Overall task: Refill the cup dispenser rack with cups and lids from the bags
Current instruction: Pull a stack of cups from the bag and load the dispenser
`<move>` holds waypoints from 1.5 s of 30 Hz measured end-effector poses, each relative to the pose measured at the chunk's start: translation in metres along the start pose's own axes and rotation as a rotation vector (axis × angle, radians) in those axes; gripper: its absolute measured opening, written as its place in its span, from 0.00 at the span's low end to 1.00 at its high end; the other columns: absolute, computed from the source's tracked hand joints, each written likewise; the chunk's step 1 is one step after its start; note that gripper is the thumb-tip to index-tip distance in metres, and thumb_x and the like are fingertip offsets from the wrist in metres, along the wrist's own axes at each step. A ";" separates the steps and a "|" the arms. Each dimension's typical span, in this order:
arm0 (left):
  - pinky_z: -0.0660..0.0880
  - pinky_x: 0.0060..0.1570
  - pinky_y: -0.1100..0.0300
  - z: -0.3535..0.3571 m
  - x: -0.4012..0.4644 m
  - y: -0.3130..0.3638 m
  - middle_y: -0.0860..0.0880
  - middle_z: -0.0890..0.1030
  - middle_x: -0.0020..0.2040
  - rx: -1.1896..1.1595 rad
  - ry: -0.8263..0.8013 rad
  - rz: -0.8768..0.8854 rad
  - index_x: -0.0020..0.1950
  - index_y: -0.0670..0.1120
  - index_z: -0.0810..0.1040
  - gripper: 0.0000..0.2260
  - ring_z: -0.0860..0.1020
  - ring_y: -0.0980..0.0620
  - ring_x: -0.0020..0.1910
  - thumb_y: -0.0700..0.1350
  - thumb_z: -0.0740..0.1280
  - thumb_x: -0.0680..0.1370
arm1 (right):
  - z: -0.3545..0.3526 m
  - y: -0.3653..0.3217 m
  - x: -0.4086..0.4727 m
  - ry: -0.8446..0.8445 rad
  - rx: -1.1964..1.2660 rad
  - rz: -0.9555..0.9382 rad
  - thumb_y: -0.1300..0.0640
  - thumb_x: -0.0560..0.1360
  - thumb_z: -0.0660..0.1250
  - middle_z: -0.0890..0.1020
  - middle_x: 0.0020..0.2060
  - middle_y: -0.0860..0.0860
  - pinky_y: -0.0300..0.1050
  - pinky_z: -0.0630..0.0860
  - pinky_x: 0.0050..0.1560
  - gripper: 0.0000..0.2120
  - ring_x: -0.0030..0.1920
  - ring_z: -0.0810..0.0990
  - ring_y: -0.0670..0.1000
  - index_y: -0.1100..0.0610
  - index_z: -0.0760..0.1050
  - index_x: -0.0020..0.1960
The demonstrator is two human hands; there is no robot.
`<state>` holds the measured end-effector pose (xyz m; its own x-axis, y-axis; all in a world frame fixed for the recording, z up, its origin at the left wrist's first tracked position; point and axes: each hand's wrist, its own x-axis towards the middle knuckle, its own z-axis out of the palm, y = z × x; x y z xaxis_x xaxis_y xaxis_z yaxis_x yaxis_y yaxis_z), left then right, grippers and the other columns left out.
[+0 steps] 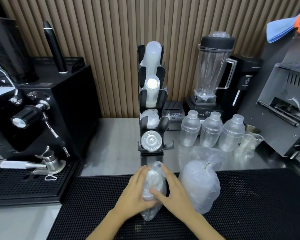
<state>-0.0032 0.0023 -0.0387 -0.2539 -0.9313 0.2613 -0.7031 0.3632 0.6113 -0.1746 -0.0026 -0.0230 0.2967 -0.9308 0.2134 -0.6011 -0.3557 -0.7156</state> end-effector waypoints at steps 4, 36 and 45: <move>0.56 0.71 0.65 -0.001 -0.002 -0.003 0.59 0.54 0.74 -0.023 -0.029 -0.001 0.74 0.57 0.52 0.43 0.54 0.61 0.74 0.64 0.71 0.66 | -0.008 -0.003 0.003 -0.027 -0.029 -0.027 0.34 0.67 0.65 0.59 0.70 0.34 0.30 0.56 0.68 0.41 0.69 0.58 0.33 0.39 0.47 0.72; 0.68 0.55 0.65 -0.058 0.016 0.023 0.60 0.77 0.51 -0.125 0.108 0.019 0.42 0.55 0.78 0.05 0.74 0.61 0.53 0.51 0.65 0.69 | -0.078 -0.084 0.064 0.425 0.292 -0.194 0.65 0.74 0.64 0.83 0.45 0.45 0.39 0.76 0.49 0.11 0.47 0.80 0.43 0.54 0.82 0.50; 0.68 0.26 0.64 -0.120 0.087 0.095 0.53 0.76 0.29 -0.390 0.238 -0.438 0.45 0.44 0.72 0.04 0.73 0.56 0.27 0.43 0.64 0.77 | -0.073 -0.103 0.059 0.278 0.497 -0.186 0.49 0.66 0.73 0.67 0.65 0.43 0.28 0.67 0.60 0.45 0.64 0.68 0.37 0.50 0.50 0.73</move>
<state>-0.0126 -0.0409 0.1321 0.1887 -0.9804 0.0568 -0.4029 -0.0246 0.9149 -0.1490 -0.0272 0.1117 0.1180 -0.8674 0.4834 -0.1188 -0.4956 -0.8604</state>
